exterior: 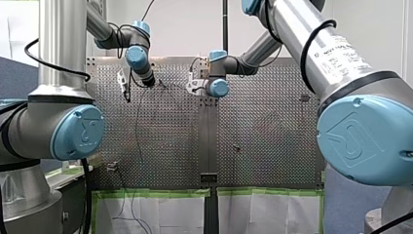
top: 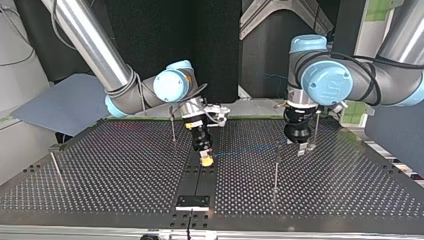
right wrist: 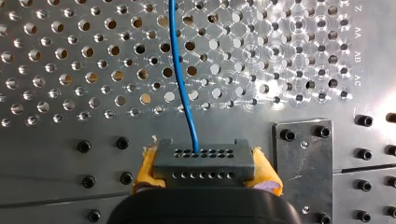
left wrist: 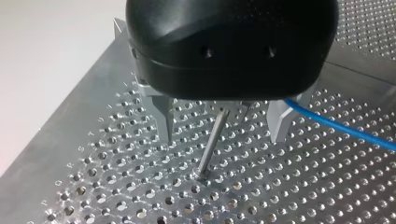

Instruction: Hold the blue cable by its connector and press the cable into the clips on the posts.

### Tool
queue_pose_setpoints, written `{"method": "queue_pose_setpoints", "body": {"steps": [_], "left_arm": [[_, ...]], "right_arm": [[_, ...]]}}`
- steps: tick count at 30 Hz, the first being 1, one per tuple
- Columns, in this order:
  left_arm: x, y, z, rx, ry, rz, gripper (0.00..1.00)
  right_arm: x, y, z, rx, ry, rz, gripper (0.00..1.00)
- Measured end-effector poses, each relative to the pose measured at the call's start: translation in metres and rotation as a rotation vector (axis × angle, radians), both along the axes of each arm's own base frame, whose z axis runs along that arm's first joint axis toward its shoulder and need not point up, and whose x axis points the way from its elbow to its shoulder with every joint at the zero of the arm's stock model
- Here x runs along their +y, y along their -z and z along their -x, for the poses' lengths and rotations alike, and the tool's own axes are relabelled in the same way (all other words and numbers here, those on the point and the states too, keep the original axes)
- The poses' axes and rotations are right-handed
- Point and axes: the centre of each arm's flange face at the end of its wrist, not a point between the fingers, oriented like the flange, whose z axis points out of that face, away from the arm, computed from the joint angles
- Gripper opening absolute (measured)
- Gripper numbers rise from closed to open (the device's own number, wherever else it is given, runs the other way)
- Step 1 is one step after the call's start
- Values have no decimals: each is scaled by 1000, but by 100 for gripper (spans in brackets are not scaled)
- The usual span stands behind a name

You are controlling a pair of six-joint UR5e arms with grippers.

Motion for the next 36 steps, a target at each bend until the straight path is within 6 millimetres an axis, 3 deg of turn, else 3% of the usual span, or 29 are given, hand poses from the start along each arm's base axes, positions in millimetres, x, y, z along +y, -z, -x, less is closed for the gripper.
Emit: {"method": "queue_pose_setpoints", "body": {"steps": [9, 20, 36], "left_arm": [[-1, 9, 15, 22, 21, -8, 100], [-11, -5, 30, -6, 61, -8, 100], [-27, -7, 38, -10, 98, -46, 100]], "right_arm": [[1, 0, 0, 2, -1, -2, 0], [4, 1, -2, 8, -3, -9, 0], [4, 2, -1, 10, 2, -12, 0]]}}
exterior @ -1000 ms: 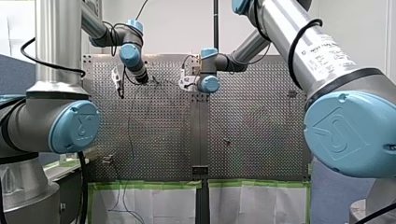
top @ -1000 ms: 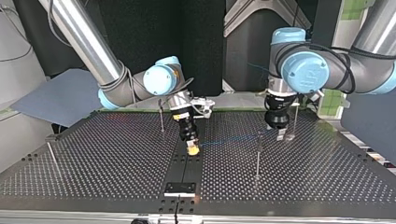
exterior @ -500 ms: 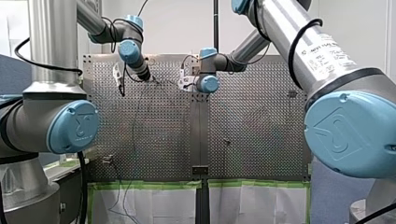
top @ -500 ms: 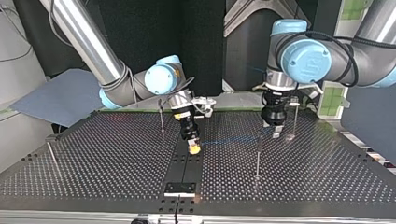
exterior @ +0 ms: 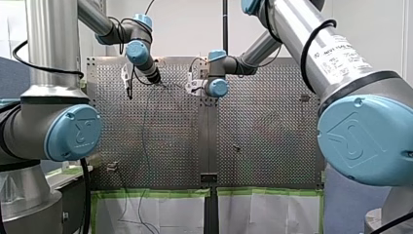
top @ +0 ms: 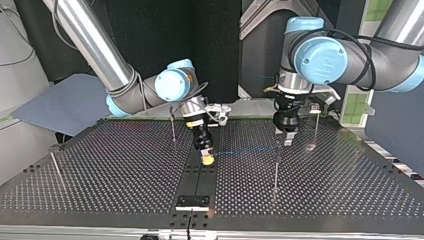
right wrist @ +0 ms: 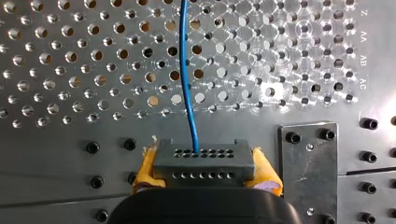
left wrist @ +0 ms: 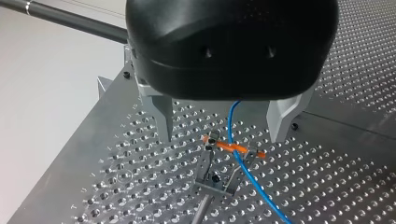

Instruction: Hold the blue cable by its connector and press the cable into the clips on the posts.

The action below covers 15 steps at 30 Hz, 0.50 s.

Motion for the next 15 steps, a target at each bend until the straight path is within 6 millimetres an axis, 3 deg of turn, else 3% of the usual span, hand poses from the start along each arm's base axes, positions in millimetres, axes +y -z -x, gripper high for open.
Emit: {"method": "queue_pose_setpoints", "body": {"steps": [15], "left_arm": [[-4, 0, 1, -9, -1, -12, 100]], "right_arm": [[-5, 1, 4, 4, 12, -5, 0]]}}
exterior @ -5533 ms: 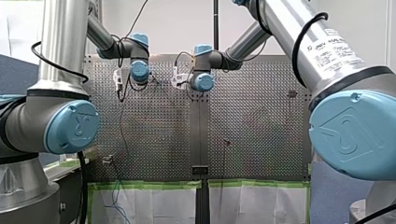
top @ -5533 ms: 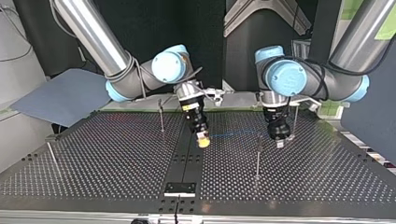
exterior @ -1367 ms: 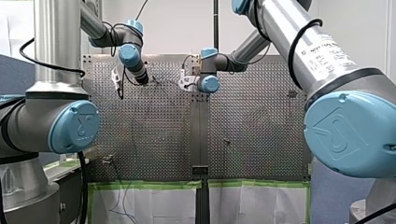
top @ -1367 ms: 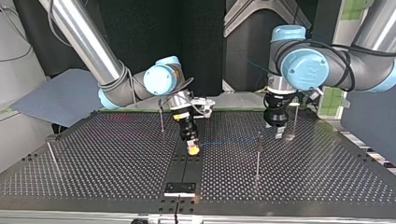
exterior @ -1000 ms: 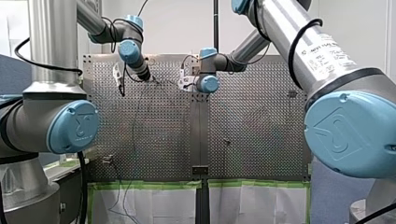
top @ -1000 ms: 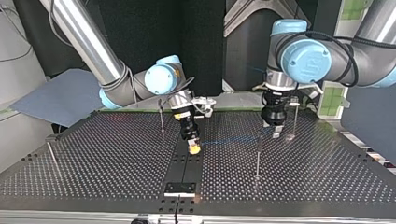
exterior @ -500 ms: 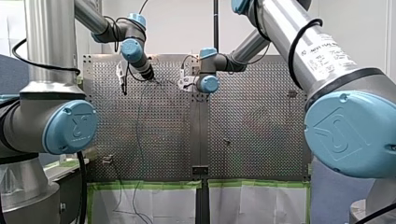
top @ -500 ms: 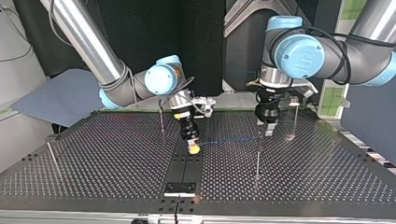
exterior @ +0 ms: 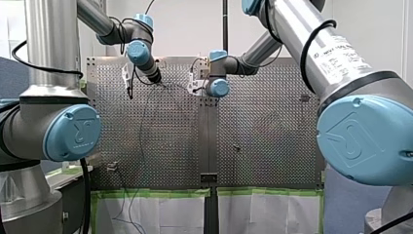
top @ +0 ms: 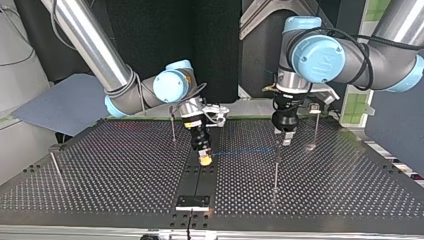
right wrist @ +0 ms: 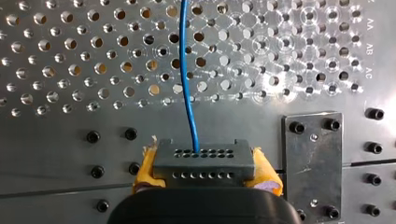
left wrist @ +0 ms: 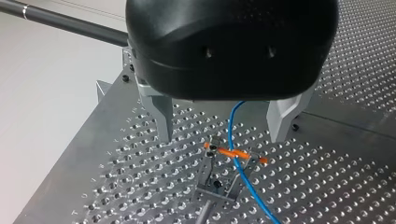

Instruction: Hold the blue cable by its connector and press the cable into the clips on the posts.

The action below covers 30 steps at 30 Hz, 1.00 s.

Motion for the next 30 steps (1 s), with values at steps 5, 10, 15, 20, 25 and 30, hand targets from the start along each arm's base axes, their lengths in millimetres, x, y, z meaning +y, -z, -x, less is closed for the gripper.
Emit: {"method": "queue_pose_setpoints", "body": {"steps": [5, 10, 15, 20, 25, 30], "left_arm": [[-1, 0, 0, -2, 1, -1, 100], [-3, 0, 1, -2, 8, -7, 100], [-7, 0, 3, -4, 21, -25, 100], [-13, 0, 5, -13, 39, -40, 100], [-20, -1, 6, -29, 60, -50, 100], [-25, 2, 3, -44, 73, -74, 100]], "right_arm": [[-1, 0, 1, 0, 2, -4, 0], [-4, 0, 3, 0, 6, -6, 0], [-4, 1, 4, 1, 8, -8, 0], [-7, 1, 6, 2, 12, -9, 0], [-11, 1, 10, 2, 20, -9, 0], [-16, 1, 14, 0, 30, -9, 0]]}}
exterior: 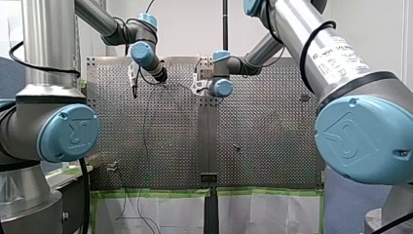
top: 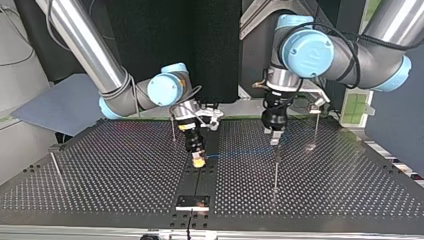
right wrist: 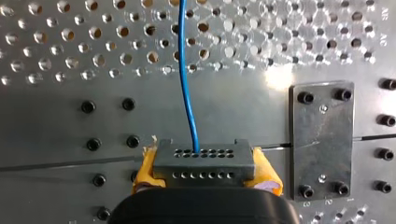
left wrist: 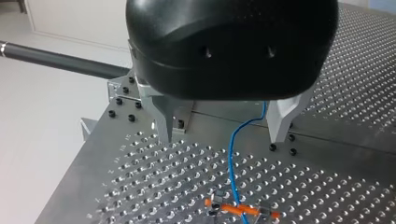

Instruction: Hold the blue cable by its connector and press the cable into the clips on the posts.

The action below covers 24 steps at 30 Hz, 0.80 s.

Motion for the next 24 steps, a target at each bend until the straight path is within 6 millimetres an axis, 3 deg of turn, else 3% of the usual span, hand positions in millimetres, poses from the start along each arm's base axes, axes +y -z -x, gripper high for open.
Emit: {"method": "queue_pose_setpoints", "body": {"steps": [9, 19, 24], "left_arm": [[-17, 28, -15, 6, 9, -53, 100], [-27, 33, -22, -60, -54, -31, 100], [-33, 50, -30, -50, -77, -38, 100]], "right_arm": [[-8, 0, 7, 0, 13, -1, 0], [-9, 0, 7, -1, 16, -1, 0], [-8, 0, 7, -1, 15, -1, 0]]}}
